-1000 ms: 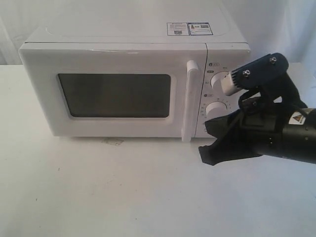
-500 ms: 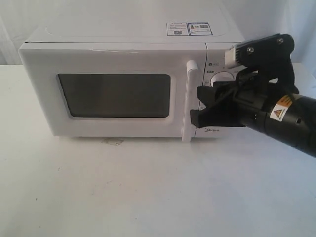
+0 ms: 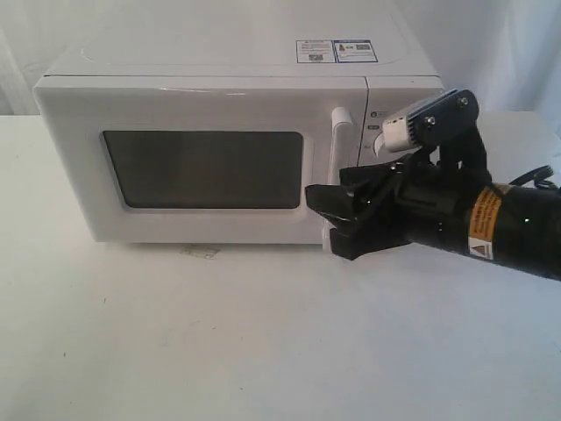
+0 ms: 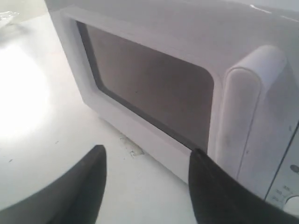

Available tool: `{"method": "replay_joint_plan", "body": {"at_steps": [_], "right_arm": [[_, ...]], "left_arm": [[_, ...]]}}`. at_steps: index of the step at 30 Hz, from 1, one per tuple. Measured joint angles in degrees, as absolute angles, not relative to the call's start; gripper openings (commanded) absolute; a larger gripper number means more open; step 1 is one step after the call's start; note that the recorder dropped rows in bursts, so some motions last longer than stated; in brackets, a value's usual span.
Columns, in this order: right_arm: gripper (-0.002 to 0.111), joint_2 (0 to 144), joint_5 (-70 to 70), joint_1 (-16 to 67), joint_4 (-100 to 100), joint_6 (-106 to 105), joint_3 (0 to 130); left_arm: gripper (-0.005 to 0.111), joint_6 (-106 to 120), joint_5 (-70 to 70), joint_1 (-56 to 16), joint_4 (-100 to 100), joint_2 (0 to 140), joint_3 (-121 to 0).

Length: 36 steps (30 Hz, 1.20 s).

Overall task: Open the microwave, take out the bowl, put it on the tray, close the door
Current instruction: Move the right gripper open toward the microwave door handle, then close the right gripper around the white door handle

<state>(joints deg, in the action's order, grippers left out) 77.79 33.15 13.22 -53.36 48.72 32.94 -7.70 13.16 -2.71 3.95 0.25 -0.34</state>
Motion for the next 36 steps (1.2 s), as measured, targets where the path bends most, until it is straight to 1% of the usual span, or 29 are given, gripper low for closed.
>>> {"method": "replay_joint_plan", "body": {"at_steps": [4,7,11,16,19,23,36], "right_arm": [[0.049,79.4,42.9,5.2,-67.2,56.6,33.3],[0.049,82.6,53.2,0.6,-72.2,55.1,33.4],[0.049,88.3,60.2,-2.9,-74.7,49.7,34.1],[0.050,95.3,65.2,-4.1,-74.6,41.1,37.0],[0.057,97.6,67.8,-4.3,-74.3,33.2,37.7],[0.063,99.9,69.0,-4.4,-71.8,26.7,37.8],[0.063,100.6,67.4,-5.0,-64.6,23.4,37.8]], "left_arm": [[0.000,-7.7,13.2,-2.7,4.0,0.3,-0.3],[0.000,-7.7,13.2,-2.7,4.0,0.3,-0.3],[0.000,-7.7,13.2,-2.7,4.0,0.3,-0.3],[0.000,-7.7,13.2,-2.7,4.0,0.3,-0.3],[0.000,-7.7,13.2,-2.7,4.0,0.3,-0.3],[0.000,-7.7,13.2,-2.7,4.0,0.3,-0.3],[0.000,-7.7,13.2,-2.7,4.0,0.3,-0.3]]}}
